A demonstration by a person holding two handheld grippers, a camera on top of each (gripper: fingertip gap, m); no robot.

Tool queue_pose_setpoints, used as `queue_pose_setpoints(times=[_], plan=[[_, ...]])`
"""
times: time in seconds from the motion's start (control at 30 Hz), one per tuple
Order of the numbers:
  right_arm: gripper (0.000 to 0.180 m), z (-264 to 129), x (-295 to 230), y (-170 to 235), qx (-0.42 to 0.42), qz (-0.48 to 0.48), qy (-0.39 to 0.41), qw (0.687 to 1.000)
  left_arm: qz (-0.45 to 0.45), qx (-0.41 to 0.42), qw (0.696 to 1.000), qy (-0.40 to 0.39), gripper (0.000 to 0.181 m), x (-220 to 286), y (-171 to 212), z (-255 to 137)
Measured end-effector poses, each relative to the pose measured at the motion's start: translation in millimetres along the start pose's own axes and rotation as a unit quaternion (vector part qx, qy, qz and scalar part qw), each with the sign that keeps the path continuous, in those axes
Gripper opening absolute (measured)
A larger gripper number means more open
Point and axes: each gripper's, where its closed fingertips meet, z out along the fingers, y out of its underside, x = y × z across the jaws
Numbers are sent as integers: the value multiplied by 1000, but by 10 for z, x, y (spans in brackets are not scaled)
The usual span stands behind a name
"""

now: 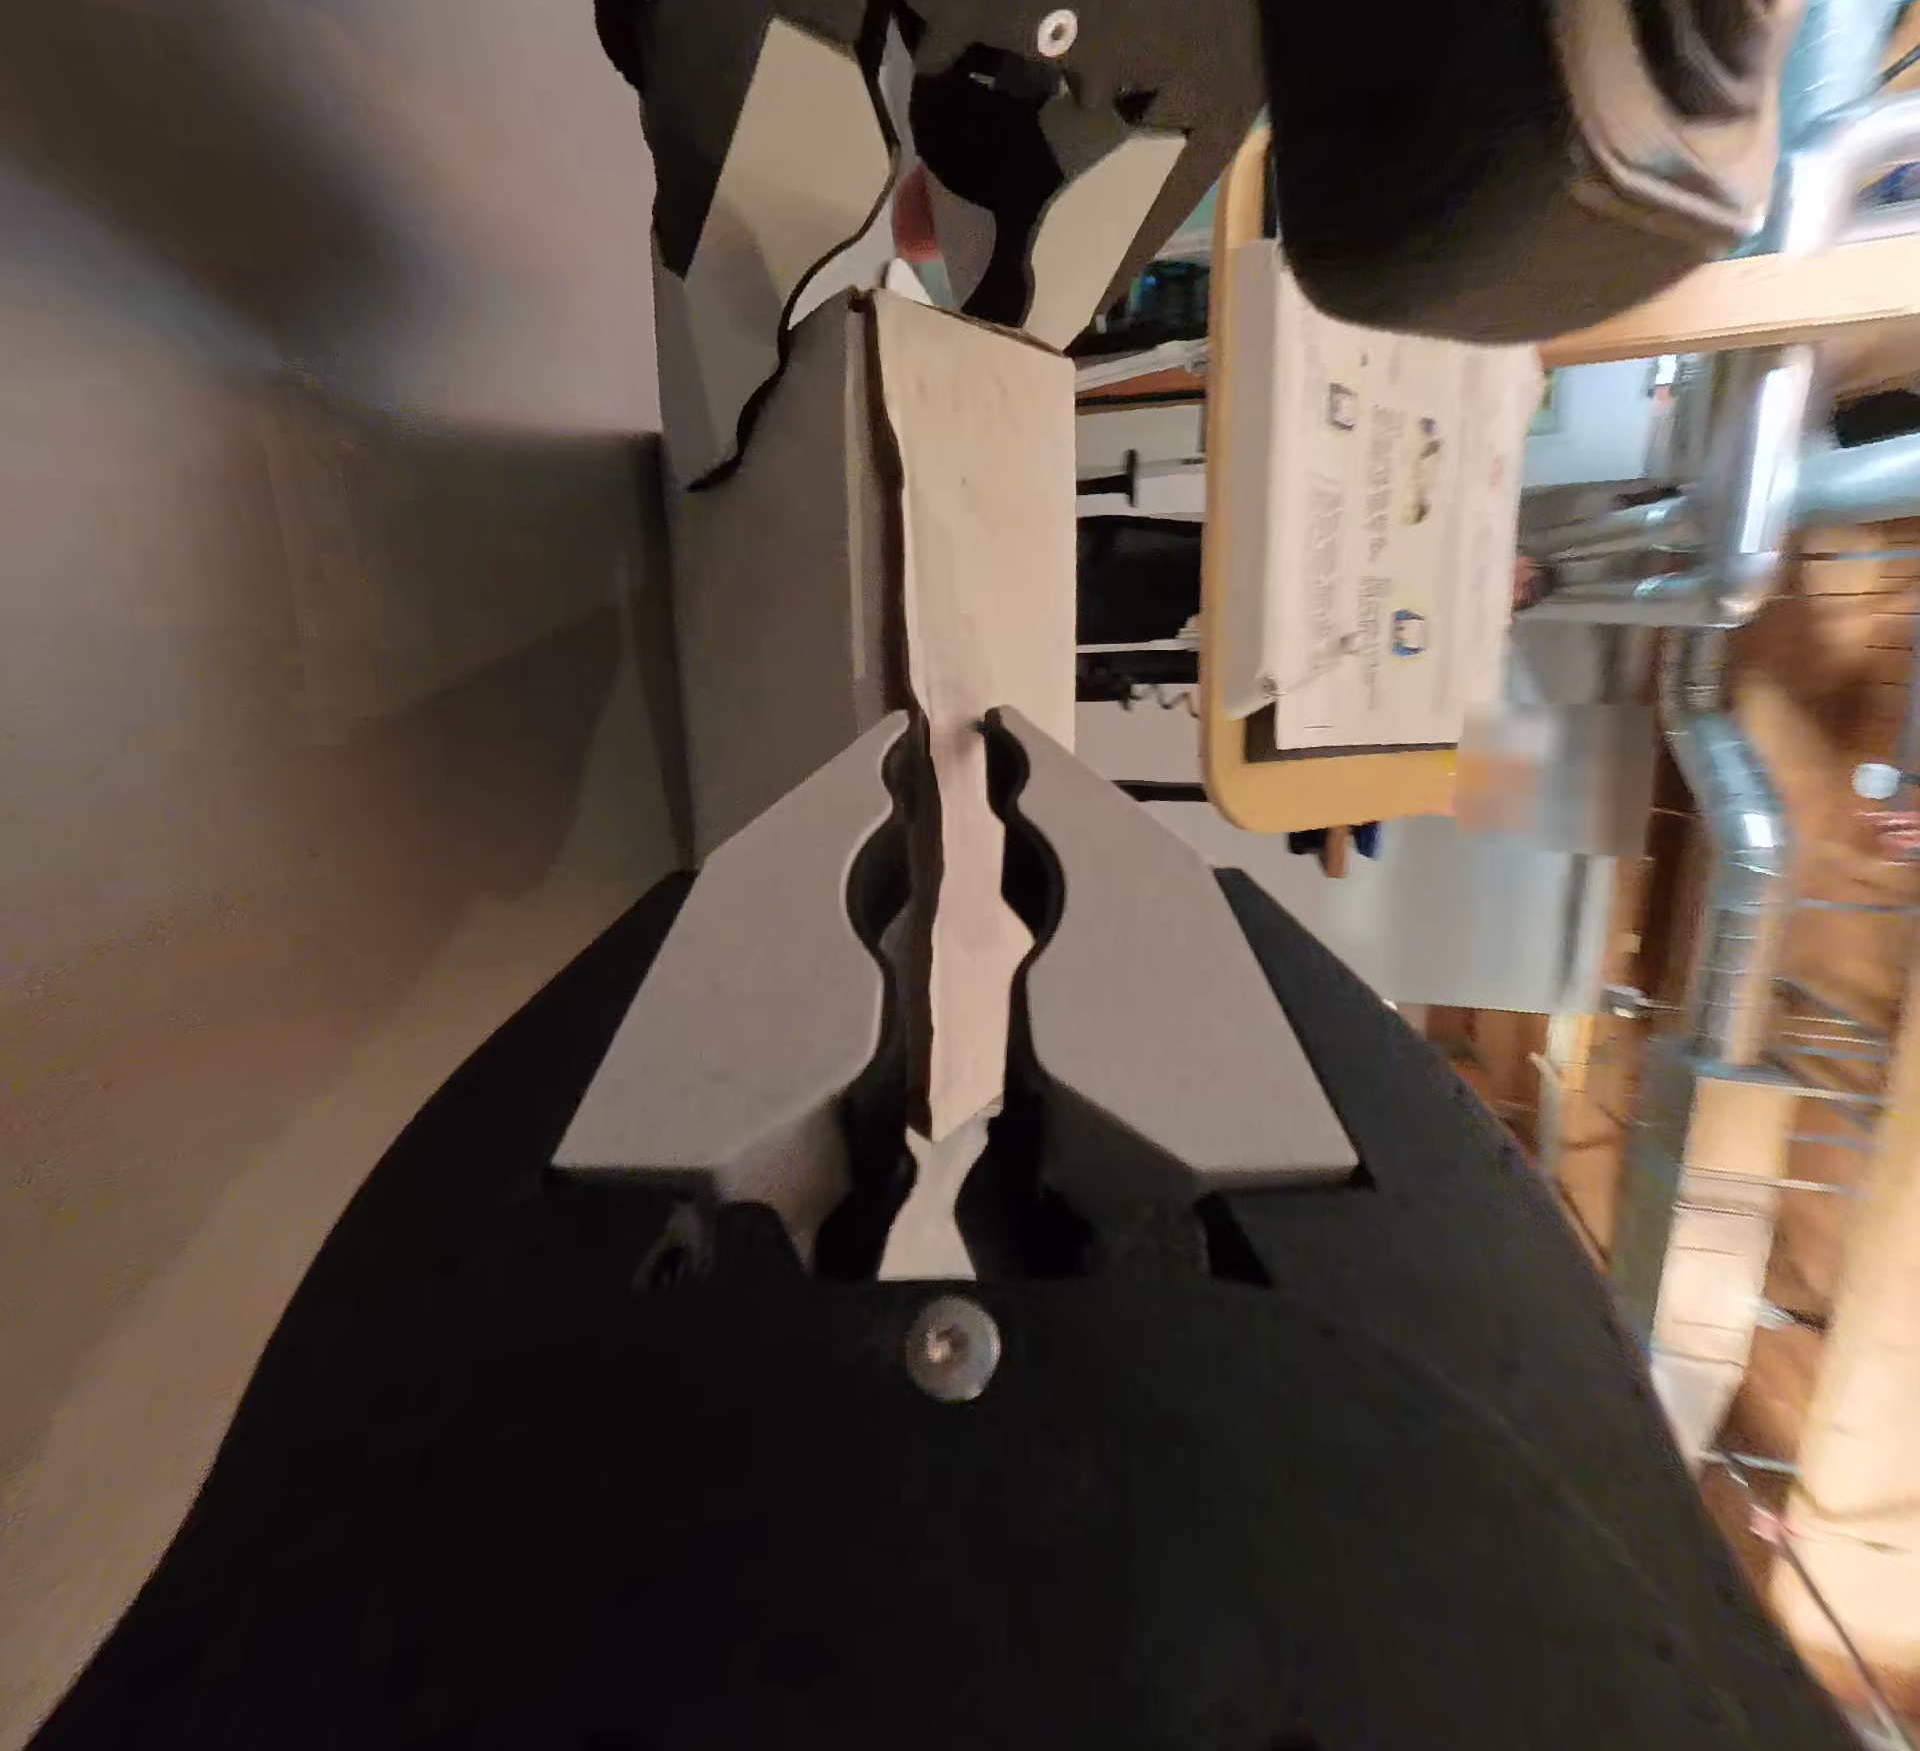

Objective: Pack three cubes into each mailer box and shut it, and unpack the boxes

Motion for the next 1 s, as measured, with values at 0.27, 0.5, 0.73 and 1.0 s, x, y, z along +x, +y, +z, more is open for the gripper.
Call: queue_pose_setpoints(times=[0.27,0.5,0.73,1.0], plan=[[3,79,98,36,-22,-47,119,991,-12,-8,1000,16,61,0,5,-3],[3,214,198,101,-37,-35,113,992,-24,-19,999,22,62,-15,9,10],[0,121,328,80,-26,74,-70,994,3,-17,1000,-17,62,-19,-6,10],[0,-21,348,82,-37,168,-312,934,53,4,995,-83,61,40,-104,-11]])
